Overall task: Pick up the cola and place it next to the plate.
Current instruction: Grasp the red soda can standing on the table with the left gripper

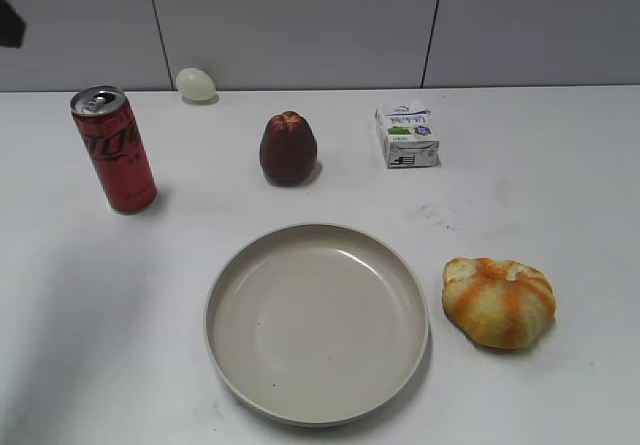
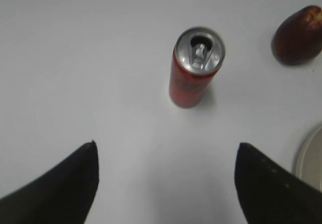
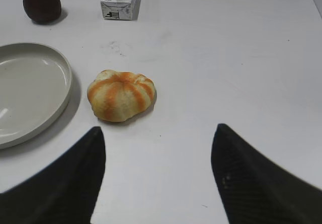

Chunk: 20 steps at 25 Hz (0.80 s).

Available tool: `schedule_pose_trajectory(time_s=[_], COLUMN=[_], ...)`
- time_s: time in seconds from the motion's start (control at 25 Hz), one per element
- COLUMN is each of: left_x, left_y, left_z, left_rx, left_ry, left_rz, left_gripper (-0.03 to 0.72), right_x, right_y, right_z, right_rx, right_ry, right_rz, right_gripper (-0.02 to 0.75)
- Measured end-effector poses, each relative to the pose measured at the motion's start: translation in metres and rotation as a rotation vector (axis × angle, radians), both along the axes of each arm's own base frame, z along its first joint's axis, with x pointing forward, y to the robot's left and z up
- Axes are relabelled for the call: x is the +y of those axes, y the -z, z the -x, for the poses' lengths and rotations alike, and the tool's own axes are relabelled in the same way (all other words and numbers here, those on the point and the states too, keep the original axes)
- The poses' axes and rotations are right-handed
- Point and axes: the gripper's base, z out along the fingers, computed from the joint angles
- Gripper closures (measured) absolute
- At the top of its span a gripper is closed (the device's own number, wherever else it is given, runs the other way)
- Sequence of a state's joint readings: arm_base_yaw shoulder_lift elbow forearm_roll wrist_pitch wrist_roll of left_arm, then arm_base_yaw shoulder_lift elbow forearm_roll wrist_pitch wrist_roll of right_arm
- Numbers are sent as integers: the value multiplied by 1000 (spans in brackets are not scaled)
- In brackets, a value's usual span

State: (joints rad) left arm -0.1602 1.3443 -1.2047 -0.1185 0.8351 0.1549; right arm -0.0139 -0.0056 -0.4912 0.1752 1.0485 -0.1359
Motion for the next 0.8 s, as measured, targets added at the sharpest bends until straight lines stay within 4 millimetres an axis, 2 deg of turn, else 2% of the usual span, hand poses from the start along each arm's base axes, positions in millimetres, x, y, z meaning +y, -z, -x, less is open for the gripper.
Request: schedule_pose_trajectory(time_s=[0.16, 0.32, 0.56, 0.8], left_x=[-24, -38, -43, -46], left_y=[8, 32, 73, 97], left_z=[-41, -73, -99, -112], left_rx=[6, 28, 74, 84], left_ry=[51, 74, 71, 71], left_rz=[-3, -31, -57, -70], left_gripper=[24, 25, 29, 29], right_x=[0, 0, 0, 0], right_y=[0, 0, 0, 0], right_z=[0, 0, 0, 0], right_rx=[0, 0, 0, 0], right_ry=[0, 0, 0, 0], right_rz=[0, 0, 0, 0], right_gripper=[206, 206, 206, 206])
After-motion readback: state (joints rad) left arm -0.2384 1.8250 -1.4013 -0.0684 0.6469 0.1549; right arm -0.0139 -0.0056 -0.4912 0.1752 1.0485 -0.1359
